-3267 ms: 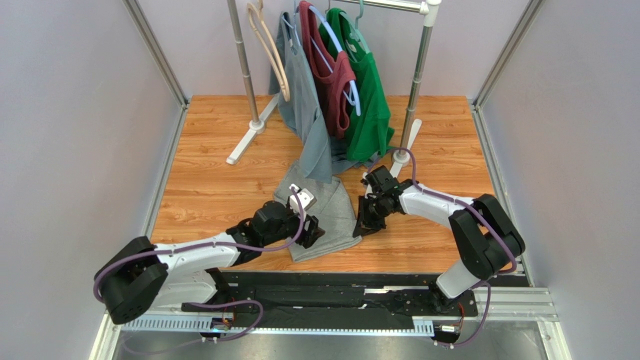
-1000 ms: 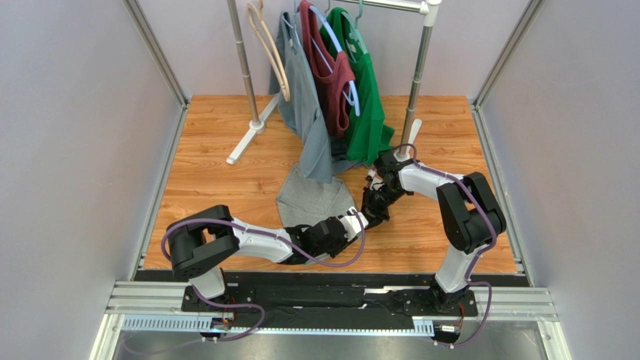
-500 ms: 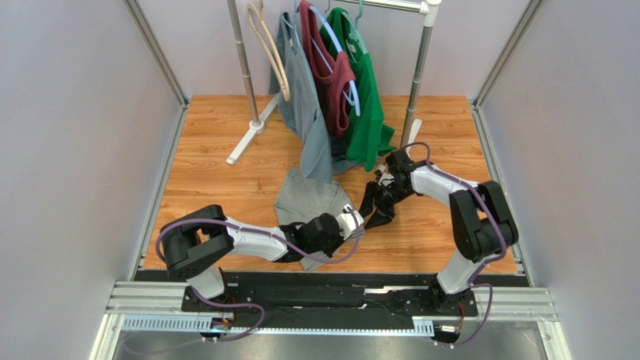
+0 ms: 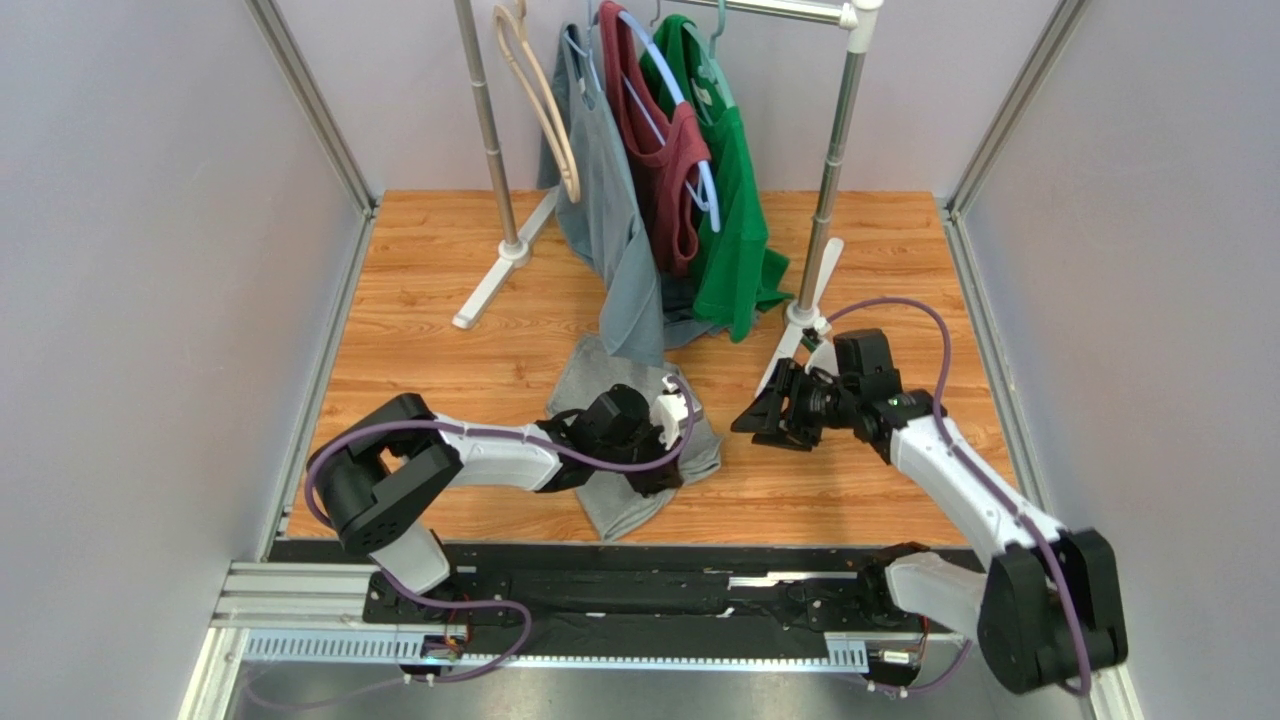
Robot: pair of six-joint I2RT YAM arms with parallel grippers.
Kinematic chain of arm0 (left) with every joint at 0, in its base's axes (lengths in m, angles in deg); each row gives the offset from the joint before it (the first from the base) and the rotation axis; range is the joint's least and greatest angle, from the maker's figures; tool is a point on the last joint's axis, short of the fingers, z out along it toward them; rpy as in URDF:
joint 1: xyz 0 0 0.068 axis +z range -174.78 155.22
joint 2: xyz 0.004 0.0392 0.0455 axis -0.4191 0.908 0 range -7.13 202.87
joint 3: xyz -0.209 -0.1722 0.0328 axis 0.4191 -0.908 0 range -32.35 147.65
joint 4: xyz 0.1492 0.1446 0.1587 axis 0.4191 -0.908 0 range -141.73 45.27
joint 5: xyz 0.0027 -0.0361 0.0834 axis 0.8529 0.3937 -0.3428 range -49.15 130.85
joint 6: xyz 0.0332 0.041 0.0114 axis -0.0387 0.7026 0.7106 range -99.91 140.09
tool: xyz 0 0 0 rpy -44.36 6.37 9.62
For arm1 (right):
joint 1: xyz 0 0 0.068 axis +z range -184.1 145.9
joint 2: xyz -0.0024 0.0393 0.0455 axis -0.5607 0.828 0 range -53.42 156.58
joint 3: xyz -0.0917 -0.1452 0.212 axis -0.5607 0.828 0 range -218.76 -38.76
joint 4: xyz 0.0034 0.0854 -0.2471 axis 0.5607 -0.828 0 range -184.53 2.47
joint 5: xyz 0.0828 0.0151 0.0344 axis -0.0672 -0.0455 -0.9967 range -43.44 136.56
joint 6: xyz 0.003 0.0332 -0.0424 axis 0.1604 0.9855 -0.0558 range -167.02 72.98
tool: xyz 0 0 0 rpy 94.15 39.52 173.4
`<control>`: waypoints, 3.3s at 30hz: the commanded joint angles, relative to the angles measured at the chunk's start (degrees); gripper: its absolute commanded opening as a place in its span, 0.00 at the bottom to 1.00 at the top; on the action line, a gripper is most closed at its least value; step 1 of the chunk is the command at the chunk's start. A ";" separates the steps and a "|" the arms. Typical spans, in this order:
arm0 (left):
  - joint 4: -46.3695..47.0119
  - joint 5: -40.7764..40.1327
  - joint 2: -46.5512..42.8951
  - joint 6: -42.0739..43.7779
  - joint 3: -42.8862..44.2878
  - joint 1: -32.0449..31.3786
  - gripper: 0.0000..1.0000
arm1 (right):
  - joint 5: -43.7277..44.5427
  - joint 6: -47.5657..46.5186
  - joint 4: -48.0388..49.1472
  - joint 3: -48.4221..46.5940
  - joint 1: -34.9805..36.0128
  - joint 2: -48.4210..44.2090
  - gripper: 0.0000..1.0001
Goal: Fold the napkin, place the utensils inside, and roll it up
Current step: Roll the napkin at the center of the board.
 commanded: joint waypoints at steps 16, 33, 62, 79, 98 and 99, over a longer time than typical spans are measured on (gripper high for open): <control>-19.65 29.40 10.28 -0.49 8.67 12.70 0.11 | 13.59 -23.78 26.14 10.51 23.97 -16.35 0.54; -23.61 31.34 12.12 1.00 10.95 14.03 0.07 | 28.10 -38.81 25.54 5.59 39.38 -0.71 0.54; -23.35 31.43 12.21 1.53 11.39 14.38 0.04 | 25.81 -35.57 21.14 4.97 40.87 10.55 0.47; -18.62 30.64 8.00 -1.80 9.81 14.90 0.32 | 29.59 -32.67 18.86 3.31 41.22 15.74 0.11; -11.67 12.37 -17.04 -8.48 -6.52 19.30 0.66 | 21.51 -29.50 16.92 3.13 40.52 15.74 0.00; -10.79 9.05 -19.23 -9.01 -7.76 19.30 0.66 | 21.33 -29.41 16.31 2.87 40.17 16.18 0.00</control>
